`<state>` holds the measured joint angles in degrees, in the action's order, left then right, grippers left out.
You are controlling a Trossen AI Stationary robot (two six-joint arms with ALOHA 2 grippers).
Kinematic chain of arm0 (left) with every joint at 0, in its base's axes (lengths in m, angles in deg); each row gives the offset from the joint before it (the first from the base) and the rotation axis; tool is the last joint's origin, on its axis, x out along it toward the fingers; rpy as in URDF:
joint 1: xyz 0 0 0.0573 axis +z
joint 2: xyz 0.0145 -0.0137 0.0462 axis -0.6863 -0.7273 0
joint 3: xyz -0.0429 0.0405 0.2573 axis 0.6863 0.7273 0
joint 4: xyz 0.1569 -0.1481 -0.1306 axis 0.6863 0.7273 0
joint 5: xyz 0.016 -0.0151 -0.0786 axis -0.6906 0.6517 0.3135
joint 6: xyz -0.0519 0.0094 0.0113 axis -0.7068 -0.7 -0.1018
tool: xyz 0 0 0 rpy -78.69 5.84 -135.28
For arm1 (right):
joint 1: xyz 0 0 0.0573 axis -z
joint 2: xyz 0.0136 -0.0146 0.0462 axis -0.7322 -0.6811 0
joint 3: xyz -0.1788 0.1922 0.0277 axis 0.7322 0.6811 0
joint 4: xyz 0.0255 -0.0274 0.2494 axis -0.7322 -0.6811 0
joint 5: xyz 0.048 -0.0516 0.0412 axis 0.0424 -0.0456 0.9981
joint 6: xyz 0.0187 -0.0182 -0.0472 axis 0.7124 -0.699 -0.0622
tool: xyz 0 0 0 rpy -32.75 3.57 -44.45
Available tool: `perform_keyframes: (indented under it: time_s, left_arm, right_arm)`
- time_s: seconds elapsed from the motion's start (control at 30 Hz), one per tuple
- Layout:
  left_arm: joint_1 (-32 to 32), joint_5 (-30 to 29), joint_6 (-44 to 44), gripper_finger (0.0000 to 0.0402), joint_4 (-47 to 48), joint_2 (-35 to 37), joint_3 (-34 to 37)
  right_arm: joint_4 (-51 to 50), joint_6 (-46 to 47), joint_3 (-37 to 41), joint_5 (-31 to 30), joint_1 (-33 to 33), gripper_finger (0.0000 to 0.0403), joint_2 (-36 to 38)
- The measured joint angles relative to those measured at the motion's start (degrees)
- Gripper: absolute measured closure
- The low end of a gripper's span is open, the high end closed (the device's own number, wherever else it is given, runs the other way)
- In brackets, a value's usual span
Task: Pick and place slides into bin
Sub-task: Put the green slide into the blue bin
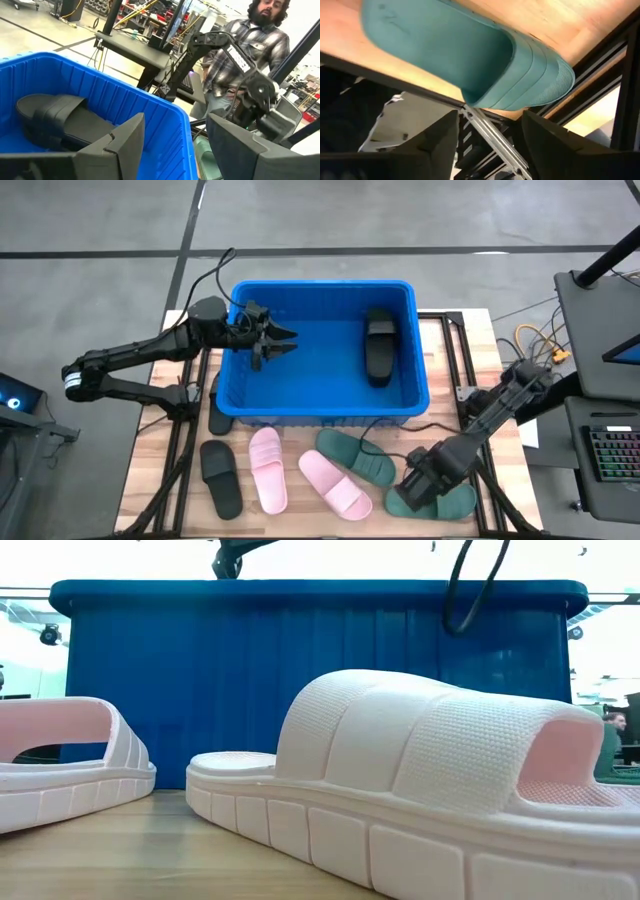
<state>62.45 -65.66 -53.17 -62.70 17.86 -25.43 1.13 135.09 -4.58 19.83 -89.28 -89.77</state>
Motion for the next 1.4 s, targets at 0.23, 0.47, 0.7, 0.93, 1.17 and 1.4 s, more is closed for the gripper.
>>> perform_keyframes:
  time_s: [0.23,0.47,0.7,0.93,1.17,1.4]
  left_arm:
    - [-0.04,0.07,-0.08,0.0205,0.00,0.00,0.00]
    - [-0.04,0.14,-0.08,0.0205,0.02,0.00,0.00]
    - [-0.02,0.11,-0.08,0.0205,-0.02,0.00,0.00]
    - [-0.02,-0.02,-0.07,0.0205,-0.01,0.00,0.00]
    - [0.02,-0.05,-0.06,0.0205,-0.02,0.00,0.00]
    - [0.02,-0.03,-0.06,0.0205,-0.02,0.00,0.00]
  right_arm:
    - [-0.13,0.91,0.00,-3.15,-2.25,0.0163,-3.73]
    - [-0.40,4.30,0.11,-7.66,-5.24,0.0170,-6.13]
    - [-1.75,5.38,0.30,-8.10,-7.09,0.0172,-9.25]
    - [-1.90,2.79,0.31,-7.83,-7.15,0.0173,-12.95]
    - [-4.60,2.83,0.22,-4.31,-7.55,0.0185,-16.61]
    - [-5.24,2.79,0.33,-2.14,-7.54,0.0217,-17.37]
